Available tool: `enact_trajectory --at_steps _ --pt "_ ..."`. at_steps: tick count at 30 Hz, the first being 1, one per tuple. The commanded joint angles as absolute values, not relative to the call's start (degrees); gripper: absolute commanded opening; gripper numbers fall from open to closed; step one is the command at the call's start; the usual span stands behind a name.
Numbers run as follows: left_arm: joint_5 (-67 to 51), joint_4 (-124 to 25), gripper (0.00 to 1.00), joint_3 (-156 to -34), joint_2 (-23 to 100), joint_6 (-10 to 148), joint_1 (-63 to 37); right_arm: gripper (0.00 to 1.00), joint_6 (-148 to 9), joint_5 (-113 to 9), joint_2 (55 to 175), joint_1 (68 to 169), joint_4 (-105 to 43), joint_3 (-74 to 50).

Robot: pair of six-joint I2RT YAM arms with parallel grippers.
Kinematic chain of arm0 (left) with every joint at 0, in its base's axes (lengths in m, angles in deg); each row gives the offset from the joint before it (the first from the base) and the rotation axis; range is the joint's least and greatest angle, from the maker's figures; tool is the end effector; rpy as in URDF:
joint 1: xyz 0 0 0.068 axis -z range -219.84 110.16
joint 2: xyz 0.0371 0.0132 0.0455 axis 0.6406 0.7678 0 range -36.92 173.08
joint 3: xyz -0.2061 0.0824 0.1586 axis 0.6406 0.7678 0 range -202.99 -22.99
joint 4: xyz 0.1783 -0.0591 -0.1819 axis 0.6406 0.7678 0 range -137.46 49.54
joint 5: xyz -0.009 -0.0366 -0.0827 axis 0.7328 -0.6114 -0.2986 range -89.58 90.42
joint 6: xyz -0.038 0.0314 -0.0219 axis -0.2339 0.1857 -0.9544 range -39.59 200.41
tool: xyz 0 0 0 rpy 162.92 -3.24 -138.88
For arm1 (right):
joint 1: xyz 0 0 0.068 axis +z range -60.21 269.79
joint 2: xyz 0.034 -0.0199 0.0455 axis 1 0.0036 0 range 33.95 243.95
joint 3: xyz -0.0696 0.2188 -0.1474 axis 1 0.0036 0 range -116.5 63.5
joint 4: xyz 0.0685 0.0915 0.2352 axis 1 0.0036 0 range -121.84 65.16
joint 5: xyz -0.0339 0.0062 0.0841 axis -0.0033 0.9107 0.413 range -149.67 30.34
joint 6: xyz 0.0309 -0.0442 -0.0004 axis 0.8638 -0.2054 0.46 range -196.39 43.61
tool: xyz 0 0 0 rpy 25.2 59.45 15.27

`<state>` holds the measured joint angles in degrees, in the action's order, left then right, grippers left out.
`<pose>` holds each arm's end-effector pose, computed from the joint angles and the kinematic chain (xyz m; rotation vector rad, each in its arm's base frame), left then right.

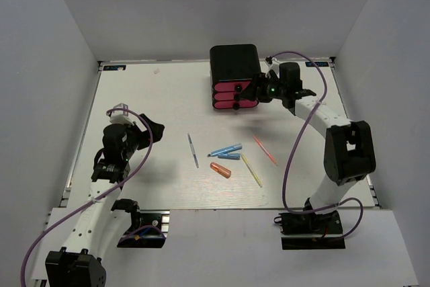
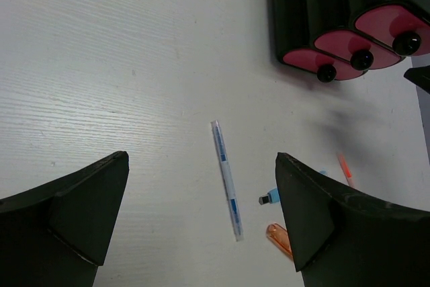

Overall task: Sort the stationery into containers
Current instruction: Open the drawer

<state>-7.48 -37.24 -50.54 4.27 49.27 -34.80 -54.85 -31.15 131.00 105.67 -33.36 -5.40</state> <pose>0.1725 -0.0200 0.2437 -0.3681 1.9905 -0.5415 0.3713 0.1234 0.2656 -0.2222 2.0856 0.9088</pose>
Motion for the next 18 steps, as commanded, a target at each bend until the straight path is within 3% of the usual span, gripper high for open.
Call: enact_trajectory --at_steps 1,18 --pt "-6.97 -37.27 1.0 -50.68 3.52 49.03 -34.92 0.61 -44.68 -33.12 132.99 106.23 -36.67 -10.14" --pt "-5.82 -35.07 1.0 -48.39 0.7 48.5 -34.92 0.57 -33.24 -40.94 137.22 108.86 -35.97 -12.53"
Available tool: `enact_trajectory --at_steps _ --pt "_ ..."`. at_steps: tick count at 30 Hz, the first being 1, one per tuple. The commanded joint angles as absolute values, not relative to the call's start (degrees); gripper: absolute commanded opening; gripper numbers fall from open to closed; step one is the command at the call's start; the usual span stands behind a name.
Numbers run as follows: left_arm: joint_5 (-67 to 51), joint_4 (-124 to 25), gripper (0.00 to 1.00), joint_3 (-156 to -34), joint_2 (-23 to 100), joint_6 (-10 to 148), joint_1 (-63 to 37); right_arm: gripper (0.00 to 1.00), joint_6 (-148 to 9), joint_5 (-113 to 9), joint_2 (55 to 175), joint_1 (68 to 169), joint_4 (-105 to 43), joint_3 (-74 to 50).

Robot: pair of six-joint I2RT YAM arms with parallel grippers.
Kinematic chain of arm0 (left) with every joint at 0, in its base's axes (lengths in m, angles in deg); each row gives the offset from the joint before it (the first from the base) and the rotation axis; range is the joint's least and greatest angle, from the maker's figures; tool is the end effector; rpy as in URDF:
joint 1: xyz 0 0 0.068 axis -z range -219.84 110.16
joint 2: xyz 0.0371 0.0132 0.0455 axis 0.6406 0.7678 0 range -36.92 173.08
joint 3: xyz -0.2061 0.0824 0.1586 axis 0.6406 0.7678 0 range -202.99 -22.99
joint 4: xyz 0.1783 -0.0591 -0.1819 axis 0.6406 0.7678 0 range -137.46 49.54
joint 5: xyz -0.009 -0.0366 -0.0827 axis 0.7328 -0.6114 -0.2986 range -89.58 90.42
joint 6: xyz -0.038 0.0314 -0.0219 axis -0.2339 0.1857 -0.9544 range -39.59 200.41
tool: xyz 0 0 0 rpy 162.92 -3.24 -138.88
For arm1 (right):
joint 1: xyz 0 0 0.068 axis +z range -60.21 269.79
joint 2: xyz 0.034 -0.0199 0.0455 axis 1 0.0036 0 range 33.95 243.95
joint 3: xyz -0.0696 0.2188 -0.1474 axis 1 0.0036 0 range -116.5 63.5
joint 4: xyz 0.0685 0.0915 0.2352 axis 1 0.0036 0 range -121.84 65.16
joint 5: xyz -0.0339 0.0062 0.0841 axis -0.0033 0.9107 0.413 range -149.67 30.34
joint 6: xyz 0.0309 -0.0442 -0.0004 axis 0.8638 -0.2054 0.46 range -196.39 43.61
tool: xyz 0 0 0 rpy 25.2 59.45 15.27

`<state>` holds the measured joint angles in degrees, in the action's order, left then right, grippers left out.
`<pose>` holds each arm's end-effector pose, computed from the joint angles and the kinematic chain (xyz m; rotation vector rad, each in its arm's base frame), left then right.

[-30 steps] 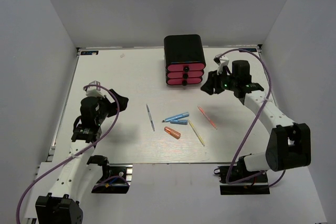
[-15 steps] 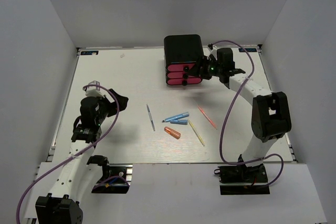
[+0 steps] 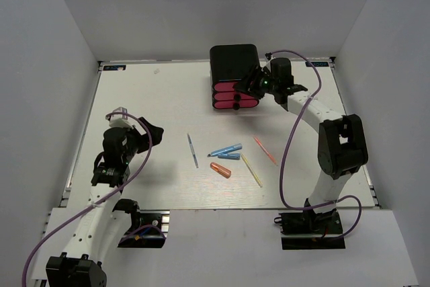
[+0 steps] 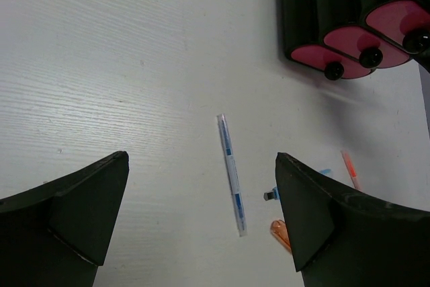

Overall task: Sort the stationery into containers
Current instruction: Open the drawer

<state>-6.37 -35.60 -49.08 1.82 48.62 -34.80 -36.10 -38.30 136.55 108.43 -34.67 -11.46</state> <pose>0.1648 -0.0186 0.2382 -0.3950 1.9963 -0.5275 0.3936 0.1465 0.2656 0.1464 2.1204 1.0100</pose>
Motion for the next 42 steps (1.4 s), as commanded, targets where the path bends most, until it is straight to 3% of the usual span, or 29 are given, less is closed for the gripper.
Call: enact_trajectory --at_steps 1,7,14,27,30,33,34,36,37,40,42 --pt "-5.82 -35.07 1.0 -48.39 0.7 48.5 -34.92 0.57 -33.06 -41.12 137.13 109.21 -36.06 -12.53" --pt "-5.82 -35.07 1.0 -48.39 0.7 47.98 -34.92 0.52 -32.71 -43.31 137.74 109.83 -37.72 -12.18" --pt "-8.28 -37.26 1.0 -48.39 2.27 46.57 -34.92 0.27 -34.11 -44.81 137.05 110.01 -39.05 -10.24" --pt "-13.29 -40.42 0.96 -54.1 22.47 43.93 -33.25 0.26 -34.2 -42.44 123.96 110.45 -39.22 7.16" --pt "-13.29 -40.95 0.96 -56.91 25.82 43.93 -31.68 0.3 -34.29 -42.79 123.33 110.36 -39.31 8.3" --pt "-12.69 -40.96 0.96 -59.63 30.31 43.93 -29.48 0.47 -34.29 -42.09 123.42 110.36 -40.1 8.22" --pt "-12.68 -40.96 0.96 -60.86 31.36 43.93 -28.95 0.58 -34.38 -41.83 123.59 110.36 -40.36 8.22" --pt "-11.11 -40.26 0.96 -61.4 33.74 43.93 -27.36 0.67 -34.82 -41.47 123.68 110.27 -41.41 8.04" --pt "-11.1 -40.26 0.96 -62.01 34.27 43.93 -27.36 0.76 -35.34 -41.38 123.77 110.44 -41.42 7.95" --pt "-8.47 -39.21 0.96 -62.54 35.85 43.93 -25.08 0.9 -35.78 -40.42 123.86 110.18 -41.42 7.6" --pt "-6.8 -38.59 0.96 -62.54 36.55 43.93 -23.5 0.9 -36.74 -39.72 123.51 110.1 -40.98 7.69"
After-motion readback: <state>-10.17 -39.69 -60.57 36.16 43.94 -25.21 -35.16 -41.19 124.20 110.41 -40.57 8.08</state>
